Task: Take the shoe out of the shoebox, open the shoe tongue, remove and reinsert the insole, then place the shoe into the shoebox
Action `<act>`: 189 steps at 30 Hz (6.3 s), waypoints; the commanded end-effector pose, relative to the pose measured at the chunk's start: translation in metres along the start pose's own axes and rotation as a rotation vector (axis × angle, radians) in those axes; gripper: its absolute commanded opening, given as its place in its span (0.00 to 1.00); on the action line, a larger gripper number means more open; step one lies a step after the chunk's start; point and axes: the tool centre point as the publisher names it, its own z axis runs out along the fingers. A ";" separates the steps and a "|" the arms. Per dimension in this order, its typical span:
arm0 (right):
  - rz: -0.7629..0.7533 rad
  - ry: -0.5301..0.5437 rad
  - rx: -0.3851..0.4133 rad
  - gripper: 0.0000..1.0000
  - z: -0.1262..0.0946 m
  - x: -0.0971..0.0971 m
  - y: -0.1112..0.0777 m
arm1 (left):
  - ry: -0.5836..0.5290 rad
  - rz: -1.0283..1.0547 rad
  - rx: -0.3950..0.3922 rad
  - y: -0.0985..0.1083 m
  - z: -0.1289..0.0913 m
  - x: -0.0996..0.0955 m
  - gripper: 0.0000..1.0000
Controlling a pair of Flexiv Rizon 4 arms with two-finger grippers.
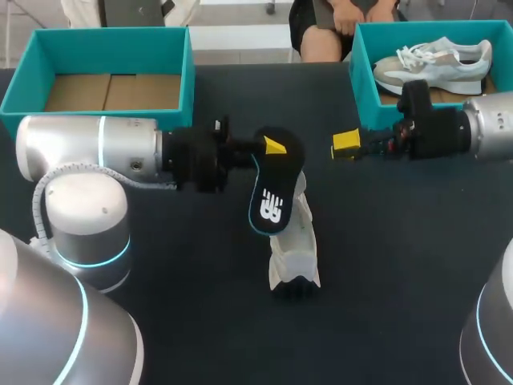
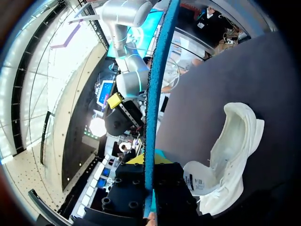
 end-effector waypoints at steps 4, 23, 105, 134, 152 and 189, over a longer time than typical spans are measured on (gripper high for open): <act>-0.072 -0.012 0.011 1.00 0.000 0.002 0.001 | 0.001 -0.059 0.037 -0.013 -0.011 -0.008 0.00; -0.857 -0.240 0.273 1.00 0.001 -0.007 0.008 | -0.094 -0.536 0.200 -0.074 -0.026 -0.002 0.00; -0.923 -0.377 0.670 1.00 0.043 -0.104 -0.114 | -0.065 -0.567 0.085 -0.094 0.004 0.111 0.00; -1.000 -0.407 0.797 1.00 0.024 -0.121 -0.107 | -0.065 -0.567 0.085 -0.094 0.004 0.111 0.00; -1.000 -0.407 0.797 1.00 0.024 -0.121 -0.107 | -0.051 -0.541 0.088 -0.084 0.021 0.102 0.00; -1.000 -0.407 0.797 1.00 0.024 -0.121 -0.107 | -0.038 -0.563 0.009 -0.045 0.040 0.150 0.00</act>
